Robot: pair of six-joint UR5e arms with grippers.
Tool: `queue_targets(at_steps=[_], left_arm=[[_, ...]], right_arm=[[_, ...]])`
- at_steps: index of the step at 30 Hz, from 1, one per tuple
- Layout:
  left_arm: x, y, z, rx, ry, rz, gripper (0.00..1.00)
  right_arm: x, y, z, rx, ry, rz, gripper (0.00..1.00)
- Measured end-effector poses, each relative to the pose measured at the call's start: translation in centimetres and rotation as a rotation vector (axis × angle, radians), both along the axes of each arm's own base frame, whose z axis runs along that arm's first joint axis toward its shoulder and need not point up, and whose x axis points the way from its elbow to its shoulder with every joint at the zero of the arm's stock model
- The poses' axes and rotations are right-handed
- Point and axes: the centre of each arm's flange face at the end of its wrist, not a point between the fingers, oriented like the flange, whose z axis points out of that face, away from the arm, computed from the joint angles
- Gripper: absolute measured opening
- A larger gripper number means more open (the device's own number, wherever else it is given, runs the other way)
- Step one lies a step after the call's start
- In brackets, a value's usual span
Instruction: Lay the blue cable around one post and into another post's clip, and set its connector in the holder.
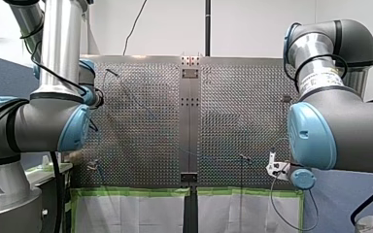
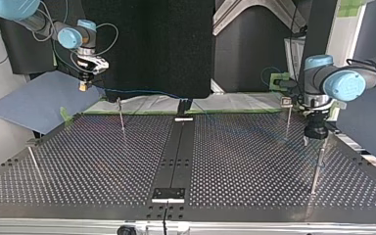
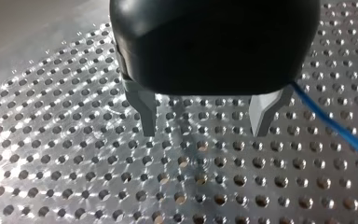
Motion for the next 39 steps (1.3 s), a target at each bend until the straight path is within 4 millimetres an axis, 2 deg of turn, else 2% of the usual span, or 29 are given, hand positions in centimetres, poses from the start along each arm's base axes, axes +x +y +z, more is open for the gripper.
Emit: queue_targets(at_steps=[11, 22, 27, 34, 39], left_arm=[[0.4, -0.4, 0.2, -0.080, -0.097, -0.040, 1.00], [-0.5, -1.0, -1.2, -0.157, -0.140, -0.074, 1.00], [-0.3, -1.0, -0.4, -0.183, -0.188, -0.081, 1.00], [-0.5, -0.6, 1.6, -0.227, -0.260, -0.075, 1.00], [-0.8, -0.6, 1.8, -0.266, -0.256, -0.074, 1.00]], right_arm=[[0.2, 0.1, 0.0, 0.003, 0.000, 0.004, 0.00], [0.6, 0.2, 0.0, 0.008, 0.000, 0.012, 0.00], [0.7, 0.3, -0.1, 0.011, 0.000, 0.014, 0.00], [0.8, 0.3, -0.1, 0.012, 0.000, 0.016, 0.00], [0.9, 0.3, -0.1, 0.012, -0.001, 0.017, 0.00]])
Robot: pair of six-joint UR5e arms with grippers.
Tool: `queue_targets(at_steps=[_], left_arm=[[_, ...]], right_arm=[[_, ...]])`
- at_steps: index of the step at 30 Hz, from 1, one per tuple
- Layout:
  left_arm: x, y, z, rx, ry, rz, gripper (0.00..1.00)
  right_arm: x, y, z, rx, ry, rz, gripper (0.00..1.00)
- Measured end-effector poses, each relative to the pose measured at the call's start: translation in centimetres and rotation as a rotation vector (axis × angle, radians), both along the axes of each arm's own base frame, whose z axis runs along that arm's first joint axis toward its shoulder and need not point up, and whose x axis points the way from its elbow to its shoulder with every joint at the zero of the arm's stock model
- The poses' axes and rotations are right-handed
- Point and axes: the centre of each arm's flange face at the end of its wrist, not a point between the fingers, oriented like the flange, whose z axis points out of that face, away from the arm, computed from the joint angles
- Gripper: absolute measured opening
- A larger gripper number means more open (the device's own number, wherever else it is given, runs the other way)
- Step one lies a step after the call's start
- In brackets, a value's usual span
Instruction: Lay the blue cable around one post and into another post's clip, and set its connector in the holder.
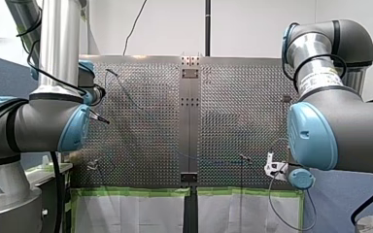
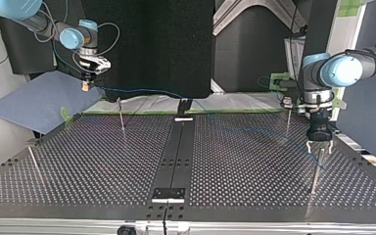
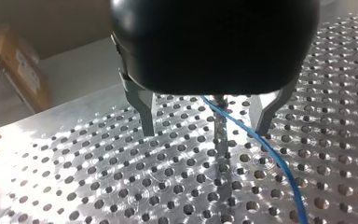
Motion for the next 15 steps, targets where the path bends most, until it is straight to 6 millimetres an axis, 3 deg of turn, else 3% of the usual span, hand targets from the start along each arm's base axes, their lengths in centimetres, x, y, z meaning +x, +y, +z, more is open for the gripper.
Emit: queue_targets(at_steps=[9, 15], left_arm=[[-0.8, -0.5, 0.0, -0.078, 0.022, -0.027, 1.00], [-2.1, -0.7, 1.2, -0.124, -0.007, -0.037, 1.00]], right_arm=[[0.1, 0.0, 0.0, 0.001, -0.002, 0.001, 0.00], [0.1, 0.0, 0.0, 0.001, -0.002, 0.001, 0.00]])
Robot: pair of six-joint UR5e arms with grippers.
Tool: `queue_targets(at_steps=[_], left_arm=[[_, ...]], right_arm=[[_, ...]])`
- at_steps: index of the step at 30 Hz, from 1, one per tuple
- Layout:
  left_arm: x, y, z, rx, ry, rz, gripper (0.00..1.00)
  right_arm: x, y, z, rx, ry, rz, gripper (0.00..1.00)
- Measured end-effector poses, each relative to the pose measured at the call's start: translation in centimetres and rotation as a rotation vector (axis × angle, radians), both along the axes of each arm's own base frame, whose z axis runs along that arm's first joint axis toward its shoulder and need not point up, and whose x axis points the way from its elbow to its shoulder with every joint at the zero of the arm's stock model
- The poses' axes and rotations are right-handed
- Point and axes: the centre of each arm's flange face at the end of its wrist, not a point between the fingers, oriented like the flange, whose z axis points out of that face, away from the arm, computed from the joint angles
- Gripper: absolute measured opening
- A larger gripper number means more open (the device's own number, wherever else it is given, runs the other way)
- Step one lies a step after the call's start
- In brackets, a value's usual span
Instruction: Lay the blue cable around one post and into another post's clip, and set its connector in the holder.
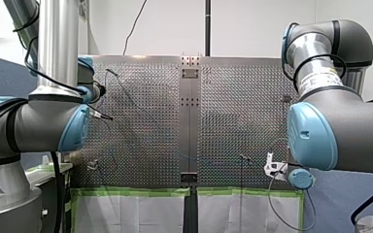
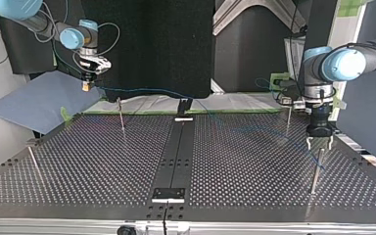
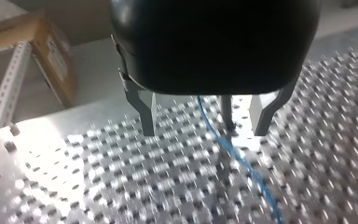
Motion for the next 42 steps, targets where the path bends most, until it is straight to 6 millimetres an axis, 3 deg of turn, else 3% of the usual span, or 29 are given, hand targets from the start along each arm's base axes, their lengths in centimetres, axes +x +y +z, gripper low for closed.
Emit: queue_targets(at_steps=[24, 30, 42], left_arm=[[-6.0, 1.0, 1.7, -0.104, -0.155, 0.076, 1.00], [-5.5, 2.0, 3.8, -0.045, -0.166, 0.116, 1.00], [-5.4, 3.3, 10.9, 0.051, -0.216, 0.253, 1.00]], right_arm=[[0.6, 0.2, 0.0, 0.001, 0.000, 0.010, 0.00], [0.6, 0.2, 0.0, 0.002, -0.001, 0.012, 0.00], [0.9, 0.2, 0.0, 0.004, -0.001, 0.016, 0.00]])
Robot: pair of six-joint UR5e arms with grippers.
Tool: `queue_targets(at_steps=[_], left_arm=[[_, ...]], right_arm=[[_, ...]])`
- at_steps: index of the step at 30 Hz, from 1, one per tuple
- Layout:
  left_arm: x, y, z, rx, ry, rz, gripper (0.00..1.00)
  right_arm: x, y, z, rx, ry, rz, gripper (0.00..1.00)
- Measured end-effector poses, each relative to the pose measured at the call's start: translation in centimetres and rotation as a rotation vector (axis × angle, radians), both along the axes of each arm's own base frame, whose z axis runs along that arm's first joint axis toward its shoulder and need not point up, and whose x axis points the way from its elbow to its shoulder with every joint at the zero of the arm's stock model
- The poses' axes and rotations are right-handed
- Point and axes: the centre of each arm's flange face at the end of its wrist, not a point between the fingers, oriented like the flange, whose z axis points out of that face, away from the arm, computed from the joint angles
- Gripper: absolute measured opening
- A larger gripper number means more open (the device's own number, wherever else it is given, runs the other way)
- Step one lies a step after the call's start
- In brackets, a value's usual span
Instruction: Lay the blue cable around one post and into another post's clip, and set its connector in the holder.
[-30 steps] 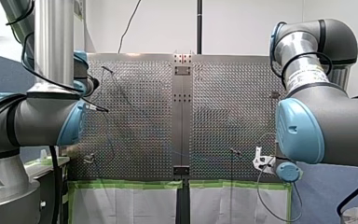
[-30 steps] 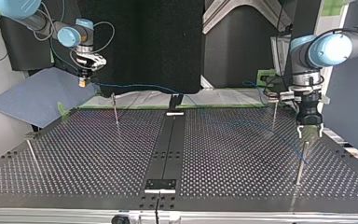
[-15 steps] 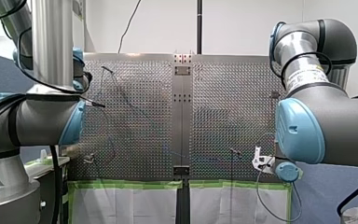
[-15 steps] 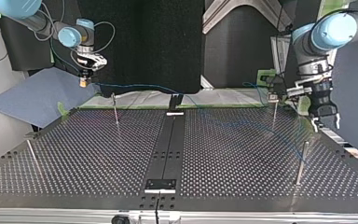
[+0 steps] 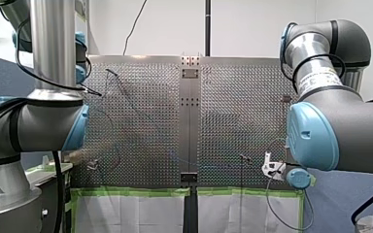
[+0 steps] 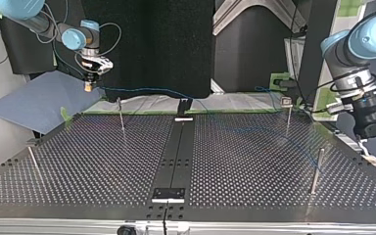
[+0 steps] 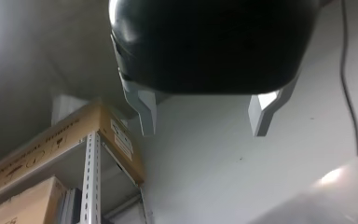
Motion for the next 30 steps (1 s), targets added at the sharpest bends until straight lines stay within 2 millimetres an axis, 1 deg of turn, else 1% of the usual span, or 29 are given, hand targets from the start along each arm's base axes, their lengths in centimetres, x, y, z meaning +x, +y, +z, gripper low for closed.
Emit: queue_targets(at_steps=[7, 9, 16, 19, 22, 30], left_arm=[[-1.2, 0.0, 5.0, 0.045, -0.045, 0.080, 1.00], [-1.6, -0.1, 6.1, 0.055, -0.056, 0.096, 1.00], [-3.1, -1.7, 10.7, 0.109, -0.088, 0.113, 1.00], [-3.5, -2.4, 12.1, 0.124, -0.091, 0.123, 1.00], [-3.5, -2.9, 13.0, 0.132, -0.083, 0.135, 1.00], [-2.2, -4.6, 13.6, 0.143, -0.022, 0.156, 1.00]], right_arm=[[0.0, 0.0, 0.0, 0.000, -0.006, -0.001, 0.00], [-0.2, -0.1, 0.0, 0.000, -0.015, -0.005, 0.00], [-0.6, -0.3, 0.1, 0.000, -0.045, -0.015, 0.00], [-0.6, -0.3, 0.0, 0.004, -0.051, -0.016, 0.00], [-0.7, -0.2, 0.0, 0.009, -0.051, -0.017, 0.00], [-0.5, -0.1, -0.1, 0.015, -0.054, -0.014, 0.00]])
